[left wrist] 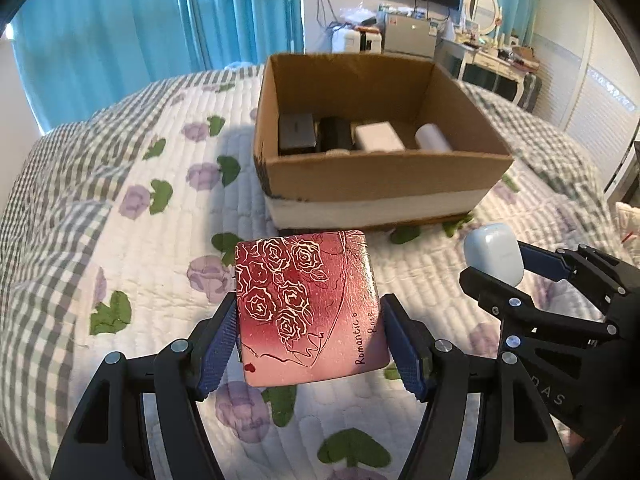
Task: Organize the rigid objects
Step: 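Lower the pink card into the box and open the left tool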
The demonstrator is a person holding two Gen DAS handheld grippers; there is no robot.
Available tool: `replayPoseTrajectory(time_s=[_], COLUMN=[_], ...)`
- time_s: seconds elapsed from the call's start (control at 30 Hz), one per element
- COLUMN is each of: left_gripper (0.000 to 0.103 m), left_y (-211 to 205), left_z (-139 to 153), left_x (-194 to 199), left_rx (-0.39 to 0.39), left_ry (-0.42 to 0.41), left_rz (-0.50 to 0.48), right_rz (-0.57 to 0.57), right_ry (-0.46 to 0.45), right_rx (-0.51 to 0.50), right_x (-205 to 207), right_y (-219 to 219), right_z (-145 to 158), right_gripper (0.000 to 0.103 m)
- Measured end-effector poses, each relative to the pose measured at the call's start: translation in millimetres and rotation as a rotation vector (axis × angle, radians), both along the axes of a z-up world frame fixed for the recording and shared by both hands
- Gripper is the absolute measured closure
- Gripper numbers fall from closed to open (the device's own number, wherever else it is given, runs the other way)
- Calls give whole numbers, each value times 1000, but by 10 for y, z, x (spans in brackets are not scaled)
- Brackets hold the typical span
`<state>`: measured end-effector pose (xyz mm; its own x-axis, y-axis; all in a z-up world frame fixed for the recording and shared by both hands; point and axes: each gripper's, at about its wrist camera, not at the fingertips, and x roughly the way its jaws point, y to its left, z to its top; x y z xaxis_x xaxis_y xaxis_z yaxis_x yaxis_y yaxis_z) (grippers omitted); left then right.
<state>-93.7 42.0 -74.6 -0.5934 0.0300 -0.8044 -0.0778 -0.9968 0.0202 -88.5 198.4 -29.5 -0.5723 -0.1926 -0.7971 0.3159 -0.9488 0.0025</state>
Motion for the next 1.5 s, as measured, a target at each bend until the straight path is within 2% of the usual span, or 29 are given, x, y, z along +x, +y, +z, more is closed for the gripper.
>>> replayPoseTrajectory(time_s=[0.33,0.5,0.7,0.83,1.07,1.27,1.5], left_gripper=[33,33,33,32,32,30,28], left_y=[55,114,186,230,304,373,368], left_z=[538,804,937,875,479,199,205], left_x=[-56,-275,-706,-983,-1400,-1514,-1512], left_rx=[37,23,2,-30,-56,-88,-100], left_ry=[79,124,135,133,66,42,72], left_rz=[-30,-47,-57,-63,-62,-93,-95], right_rz=[5,4,-2,-10,-11,17,15], right_ry=[82,139,195,214,208,192,156], right_rx=[-37,-41,-39,-41,-56,-63,-77], right_x=[-55,-147,-415,-619,-982,-1218,-1371], right_y=[1,53,141,210,249,202,212], right_z=[542,850,1145,1230,1151,986,763], right_gripper=[52,52,52,52,52,52,52])
